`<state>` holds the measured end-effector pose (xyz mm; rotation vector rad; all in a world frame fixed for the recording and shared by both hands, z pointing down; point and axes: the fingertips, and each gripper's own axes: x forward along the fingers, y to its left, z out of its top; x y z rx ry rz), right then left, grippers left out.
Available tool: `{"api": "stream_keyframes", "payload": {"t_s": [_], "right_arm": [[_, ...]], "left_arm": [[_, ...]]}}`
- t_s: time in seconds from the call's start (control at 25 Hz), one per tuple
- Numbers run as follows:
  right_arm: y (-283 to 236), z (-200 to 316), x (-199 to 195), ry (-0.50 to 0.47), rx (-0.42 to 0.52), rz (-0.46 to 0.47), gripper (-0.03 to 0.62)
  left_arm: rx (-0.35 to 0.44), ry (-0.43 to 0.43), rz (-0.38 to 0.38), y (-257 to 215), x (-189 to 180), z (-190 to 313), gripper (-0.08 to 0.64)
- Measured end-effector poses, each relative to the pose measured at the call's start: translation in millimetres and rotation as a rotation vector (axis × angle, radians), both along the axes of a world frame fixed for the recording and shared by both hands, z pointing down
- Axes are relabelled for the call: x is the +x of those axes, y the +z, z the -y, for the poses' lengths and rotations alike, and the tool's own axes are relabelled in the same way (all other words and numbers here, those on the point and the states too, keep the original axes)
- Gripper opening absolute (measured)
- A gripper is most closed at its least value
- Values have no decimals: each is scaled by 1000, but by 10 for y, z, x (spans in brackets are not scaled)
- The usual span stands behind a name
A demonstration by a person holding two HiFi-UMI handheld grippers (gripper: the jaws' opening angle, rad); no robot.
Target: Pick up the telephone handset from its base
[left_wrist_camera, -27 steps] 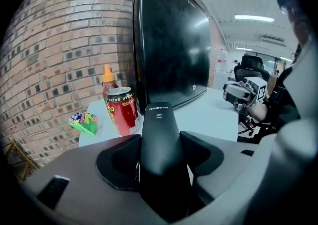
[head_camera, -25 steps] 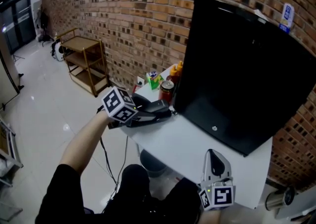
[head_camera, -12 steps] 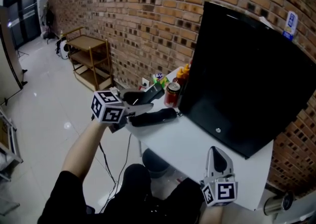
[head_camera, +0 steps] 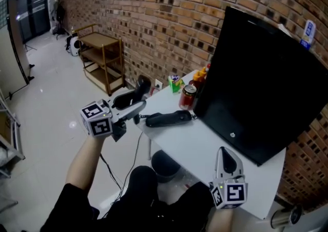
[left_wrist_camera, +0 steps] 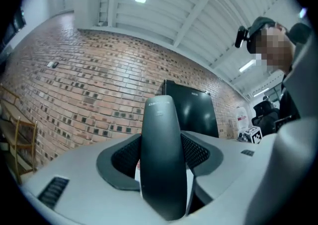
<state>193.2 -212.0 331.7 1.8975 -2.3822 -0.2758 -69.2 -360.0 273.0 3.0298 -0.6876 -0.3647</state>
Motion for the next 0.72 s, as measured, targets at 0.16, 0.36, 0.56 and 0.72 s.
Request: {"api": "stream_keyframes", "payload": {"t_s": [0.16, 0.36, 0.56, 0.72], "right_arm": [[1, -24, -78, -3, 3, 13, 9], [31, -44, -95, -8, 13, 17, 11], [-28, -57, -21, 7, 13, 16, 11], [-86, -32, 15, 3, 25, 36, 11]], "left_arm": [[-20, -7, -143, -161, -260, -43, 253], [-35, 4, -231, -165, -352, -71, 252], [-34, -21, -260, -136, -335, -77, 253], [-21, -37, -265, -156, -320, -87, 252]]}}
